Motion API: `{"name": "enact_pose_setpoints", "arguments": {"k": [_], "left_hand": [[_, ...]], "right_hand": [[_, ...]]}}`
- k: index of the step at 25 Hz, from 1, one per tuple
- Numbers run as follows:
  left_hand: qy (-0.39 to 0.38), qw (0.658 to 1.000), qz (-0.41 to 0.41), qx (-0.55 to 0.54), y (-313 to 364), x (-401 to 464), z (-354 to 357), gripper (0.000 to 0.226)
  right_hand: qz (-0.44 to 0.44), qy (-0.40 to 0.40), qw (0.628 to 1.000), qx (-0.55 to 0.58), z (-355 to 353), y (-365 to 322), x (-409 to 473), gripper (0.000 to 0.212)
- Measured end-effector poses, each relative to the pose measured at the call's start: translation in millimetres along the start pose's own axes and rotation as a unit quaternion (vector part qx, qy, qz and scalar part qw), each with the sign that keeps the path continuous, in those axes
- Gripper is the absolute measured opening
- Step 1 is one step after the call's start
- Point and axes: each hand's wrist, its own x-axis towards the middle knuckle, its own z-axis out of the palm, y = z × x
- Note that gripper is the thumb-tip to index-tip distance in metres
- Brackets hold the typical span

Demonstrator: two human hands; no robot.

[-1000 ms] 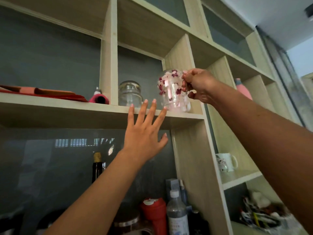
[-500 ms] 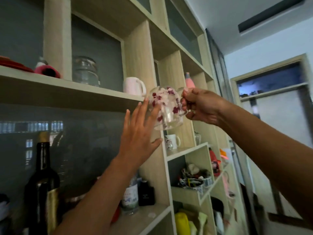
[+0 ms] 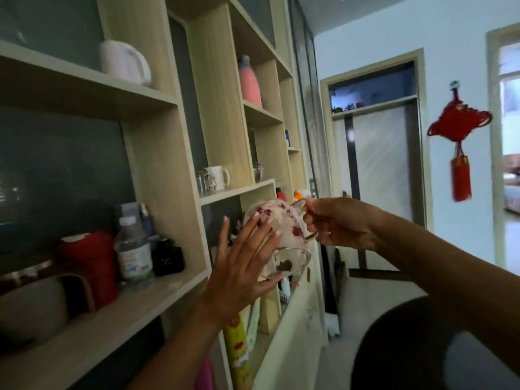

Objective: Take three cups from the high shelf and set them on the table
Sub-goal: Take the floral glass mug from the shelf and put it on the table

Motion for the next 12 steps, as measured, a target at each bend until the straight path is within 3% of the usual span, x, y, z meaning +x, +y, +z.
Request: {"name": "enact_pose_setpoints", "arguments": {"k": [4,7,9,12], "left_hand": [[-0.14,0.975,-0.042,-0.165,34.6,-5.3,9.2,0.092],[-0.278,0.9,-0.137,-0.305,58.3,1.4,7.4,0.101],[-0.321,0.856,-0.164,-0.369,68.6,8.6,9.4,0.101],[-0.348,0.799,-0.187,-0.454,77.2,18.9,15.0,0.089]], "right_hand": [[0.002,0.094,0.962,-0.257,-39.0,42.6,-11.9,0.043],[-0.079,0.06,0.916,-0.389,-63.0,64.0,-27.5,0.036],[-0.084,0.009,0.91,-0.407,-80.9,72.3,-40.1,0.039],[0.001,-0.045,0.924,-0.379,-107.6,82.8,-57.6,0.039]]}}
